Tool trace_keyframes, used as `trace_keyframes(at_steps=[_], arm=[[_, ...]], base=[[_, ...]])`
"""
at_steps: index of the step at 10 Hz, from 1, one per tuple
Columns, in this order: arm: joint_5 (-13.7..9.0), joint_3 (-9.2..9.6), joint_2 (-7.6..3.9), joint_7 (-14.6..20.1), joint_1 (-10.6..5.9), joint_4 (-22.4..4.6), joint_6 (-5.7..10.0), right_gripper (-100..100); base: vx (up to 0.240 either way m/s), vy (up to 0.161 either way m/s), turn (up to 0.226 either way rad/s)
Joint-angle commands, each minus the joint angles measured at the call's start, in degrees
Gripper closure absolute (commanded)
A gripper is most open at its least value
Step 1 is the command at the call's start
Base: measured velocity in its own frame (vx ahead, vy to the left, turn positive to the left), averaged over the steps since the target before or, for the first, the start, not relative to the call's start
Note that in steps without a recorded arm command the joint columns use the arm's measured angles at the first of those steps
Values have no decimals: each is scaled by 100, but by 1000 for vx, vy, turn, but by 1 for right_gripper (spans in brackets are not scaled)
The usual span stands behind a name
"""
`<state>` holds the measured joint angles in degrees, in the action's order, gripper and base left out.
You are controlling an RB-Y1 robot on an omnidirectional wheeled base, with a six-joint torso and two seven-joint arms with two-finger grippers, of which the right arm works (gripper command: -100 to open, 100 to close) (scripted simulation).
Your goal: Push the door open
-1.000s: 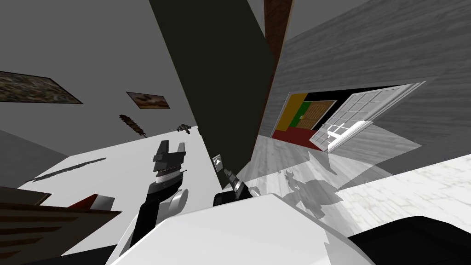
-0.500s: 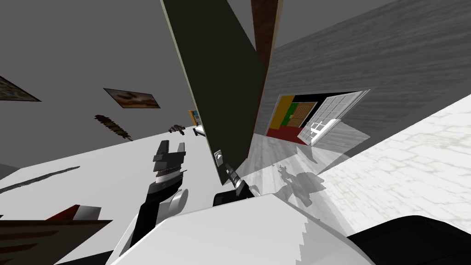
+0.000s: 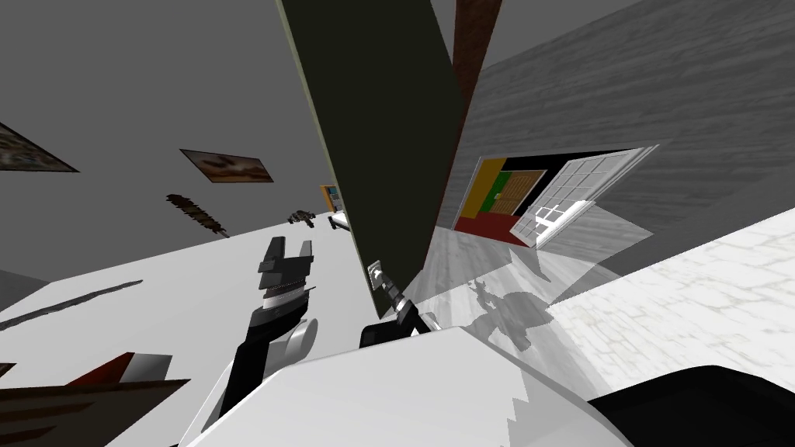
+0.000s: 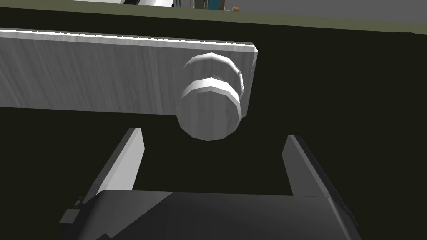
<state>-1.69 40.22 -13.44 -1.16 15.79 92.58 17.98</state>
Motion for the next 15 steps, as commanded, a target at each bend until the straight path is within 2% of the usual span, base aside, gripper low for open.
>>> trace_keyframes(at_steps=[1,2,3,4,9,10,11,15], arm=[[2,-41,64,-1,-63,-65,-22,-100],[2,-60,92,-1,-93,-96,-33,-100],[1,-47,69,1,-72,-64,-30,-100],[1,-47,69,1,-72,-64,-30,100],[1,-47,69,1,-72,-64,-30,100],[-2,-161,116,-20,-114,-148,-59,100],[-4,-196,134,-25,-129,-168,-62,100],[-18,-507,296,-69,-264,-345,-90,100]], base=[[175,143,36],[159,133,28],[67,59,-2],[-7,-6,-3],[-14,-13,1],[26,70,-49],[60,106,-63],[119,172,-58]])
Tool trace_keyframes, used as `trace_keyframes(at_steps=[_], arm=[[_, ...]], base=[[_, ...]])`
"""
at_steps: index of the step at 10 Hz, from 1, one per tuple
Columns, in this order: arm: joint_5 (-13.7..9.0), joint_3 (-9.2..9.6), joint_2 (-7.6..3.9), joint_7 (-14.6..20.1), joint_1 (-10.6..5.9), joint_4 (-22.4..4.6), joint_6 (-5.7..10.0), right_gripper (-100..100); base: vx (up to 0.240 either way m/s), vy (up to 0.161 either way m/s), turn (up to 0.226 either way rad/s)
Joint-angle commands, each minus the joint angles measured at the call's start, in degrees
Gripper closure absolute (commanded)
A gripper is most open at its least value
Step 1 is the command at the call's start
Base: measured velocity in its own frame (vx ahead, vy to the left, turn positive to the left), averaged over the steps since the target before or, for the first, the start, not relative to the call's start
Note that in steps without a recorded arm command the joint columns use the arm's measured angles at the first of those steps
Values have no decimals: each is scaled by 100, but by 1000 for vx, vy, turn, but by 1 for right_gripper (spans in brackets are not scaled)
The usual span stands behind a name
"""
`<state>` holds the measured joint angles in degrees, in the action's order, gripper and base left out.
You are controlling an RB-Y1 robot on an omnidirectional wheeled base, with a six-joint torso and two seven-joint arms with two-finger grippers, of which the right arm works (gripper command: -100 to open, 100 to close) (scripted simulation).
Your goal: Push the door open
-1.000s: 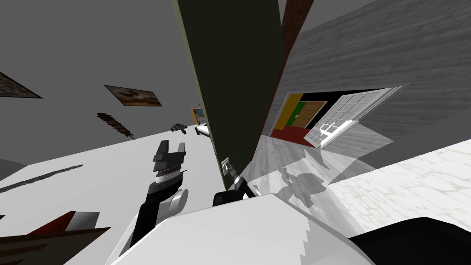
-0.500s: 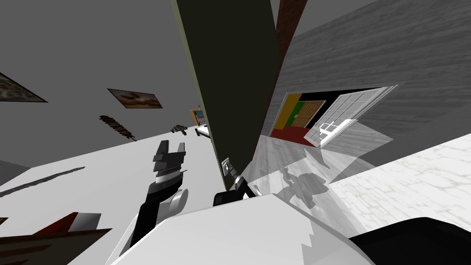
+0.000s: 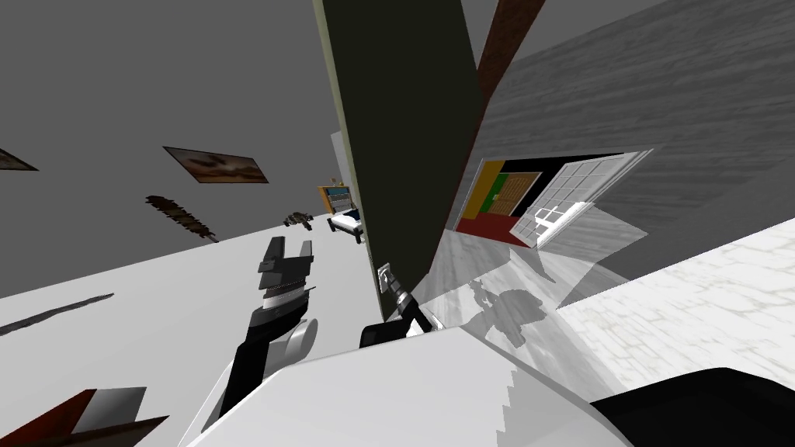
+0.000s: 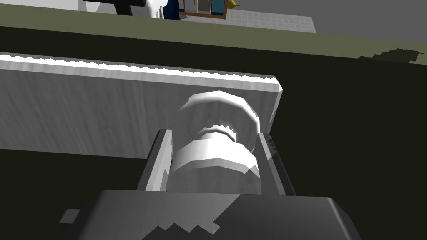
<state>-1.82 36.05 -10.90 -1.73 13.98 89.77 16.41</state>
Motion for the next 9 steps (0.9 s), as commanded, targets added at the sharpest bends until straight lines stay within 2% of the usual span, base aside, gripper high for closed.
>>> trace_keyframes(at_steps=[1,4,9], arm=[[-10,-200,101,-27,-130,-126,58,100],[-19,-377,196,-52,-207,-227,42,100],[-34,-689,370,-97,-343,-404,15,100]], base=[[120,150,-65],[83,134,-44],[72,100,-48]])
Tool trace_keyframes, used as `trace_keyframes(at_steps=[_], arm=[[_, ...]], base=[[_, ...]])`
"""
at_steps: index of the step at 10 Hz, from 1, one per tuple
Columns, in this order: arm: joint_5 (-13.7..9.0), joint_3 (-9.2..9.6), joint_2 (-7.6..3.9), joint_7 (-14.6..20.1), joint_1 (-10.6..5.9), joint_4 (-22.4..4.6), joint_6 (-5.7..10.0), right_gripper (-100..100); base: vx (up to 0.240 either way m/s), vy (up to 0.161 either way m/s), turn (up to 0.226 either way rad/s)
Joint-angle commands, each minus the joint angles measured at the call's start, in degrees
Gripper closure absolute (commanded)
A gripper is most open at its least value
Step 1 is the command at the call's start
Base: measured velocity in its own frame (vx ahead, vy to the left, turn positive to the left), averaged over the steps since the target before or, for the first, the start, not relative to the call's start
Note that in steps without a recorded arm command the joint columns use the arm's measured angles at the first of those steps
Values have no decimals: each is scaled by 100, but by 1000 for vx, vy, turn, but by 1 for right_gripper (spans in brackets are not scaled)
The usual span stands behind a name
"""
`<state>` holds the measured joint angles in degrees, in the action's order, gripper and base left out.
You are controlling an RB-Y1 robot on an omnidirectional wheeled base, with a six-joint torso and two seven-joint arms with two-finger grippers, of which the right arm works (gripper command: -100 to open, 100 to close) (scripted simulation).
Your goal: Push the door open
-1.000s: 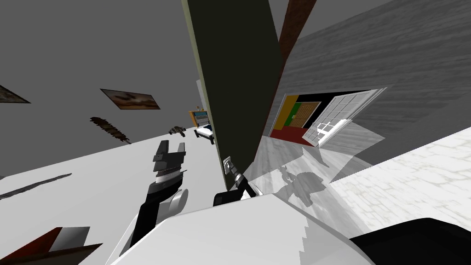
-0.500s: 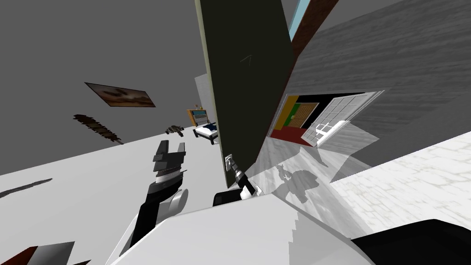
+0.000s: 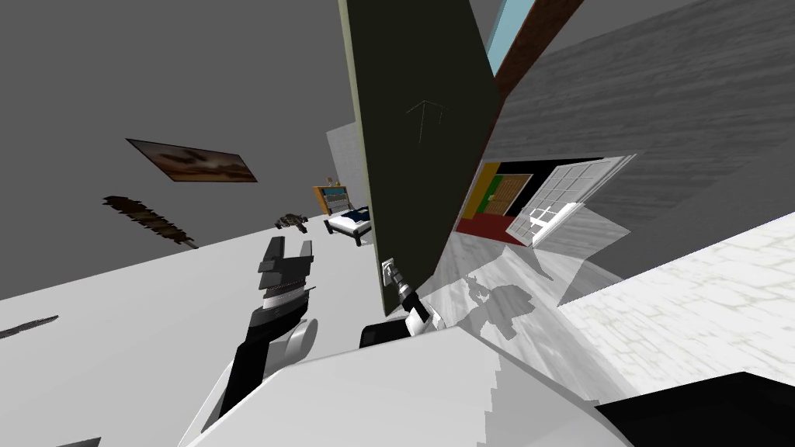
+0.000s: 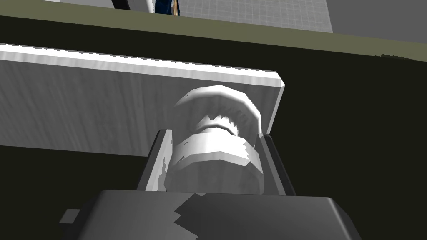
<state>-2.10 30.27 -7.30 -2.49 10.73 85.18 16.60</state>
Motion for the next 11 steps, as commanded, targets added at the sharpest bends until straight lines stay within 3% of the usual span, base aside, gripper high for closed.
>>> trace_keyframes(at_steps=[1,11], arm=[[-8,-173,47,-30,-46,19,-10,100],[-36,-761,412,-114,-301,-314,-61,100]], base=[[71,110,-52],[79,106,-47]])
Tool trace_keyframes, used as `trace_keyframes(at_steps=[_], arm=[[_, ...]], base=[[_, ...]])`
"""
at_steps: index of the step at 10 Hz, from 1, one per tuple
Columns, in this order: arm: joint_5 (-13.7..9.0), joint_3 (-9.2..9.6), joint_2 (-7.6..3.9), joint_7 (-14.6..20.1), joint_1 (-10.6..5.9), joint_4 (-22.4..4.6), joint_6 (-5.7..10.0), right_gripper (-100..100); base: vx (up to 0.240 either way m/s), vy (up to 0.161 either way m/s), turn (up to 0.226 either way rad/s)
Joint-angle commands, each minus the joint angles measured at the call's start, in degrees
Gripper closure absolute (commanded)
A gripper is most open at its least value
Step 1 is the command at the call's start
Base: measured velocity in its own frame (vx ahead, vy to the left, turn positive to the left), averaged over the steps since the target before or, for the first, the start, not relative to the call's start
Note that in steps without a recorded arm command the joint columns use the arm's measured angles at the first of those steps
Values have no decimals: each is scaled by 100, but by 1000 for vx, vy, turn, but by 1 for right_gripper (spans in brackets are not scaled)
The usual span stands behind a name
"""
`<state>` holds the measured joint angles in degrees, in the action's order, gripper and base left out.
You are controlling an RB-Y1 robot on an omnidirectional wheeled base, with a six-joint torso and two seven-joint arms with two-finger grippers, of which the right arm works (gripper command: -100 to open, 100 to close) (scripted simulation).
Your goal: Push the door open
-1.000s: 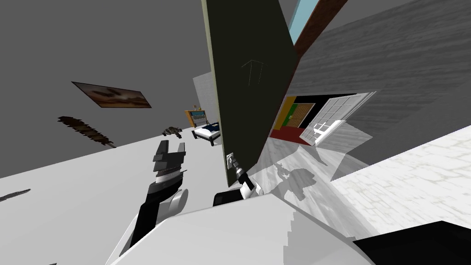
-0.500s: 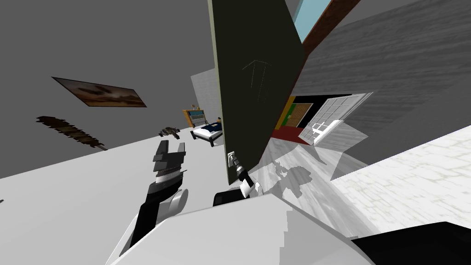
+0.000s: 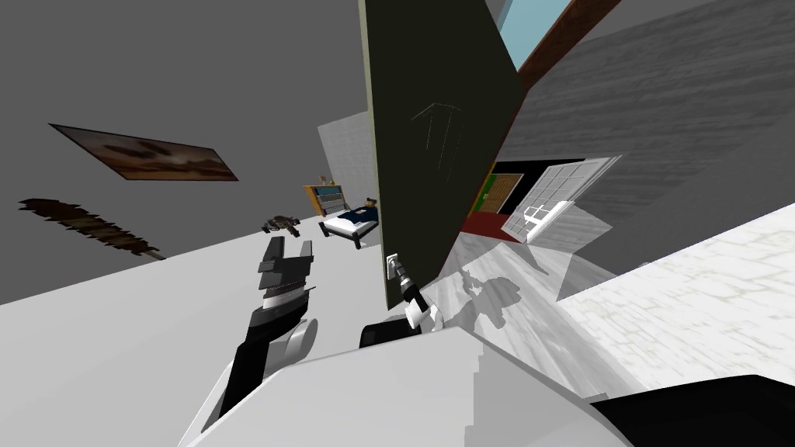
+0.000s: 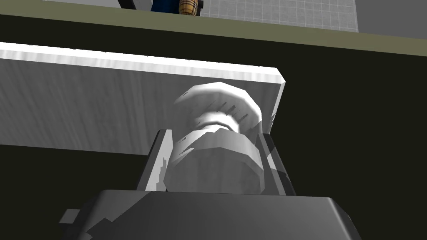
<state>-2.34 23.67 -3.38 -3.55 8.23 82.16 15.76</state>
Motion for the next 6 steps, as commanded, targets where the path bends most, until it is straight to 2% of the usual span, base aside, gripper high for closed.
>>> trace_keyframes(at_steps=[1,5,6], arm=[[-17,-199,88,-22,-94,-67,15,100],[-30,-471,300,-60,-212,-221,-8,100],[-20,-409,253,-66,-143,-178,-35,100]], base=[[76,121,-77],[76,144,-73],[47,59,-34]])
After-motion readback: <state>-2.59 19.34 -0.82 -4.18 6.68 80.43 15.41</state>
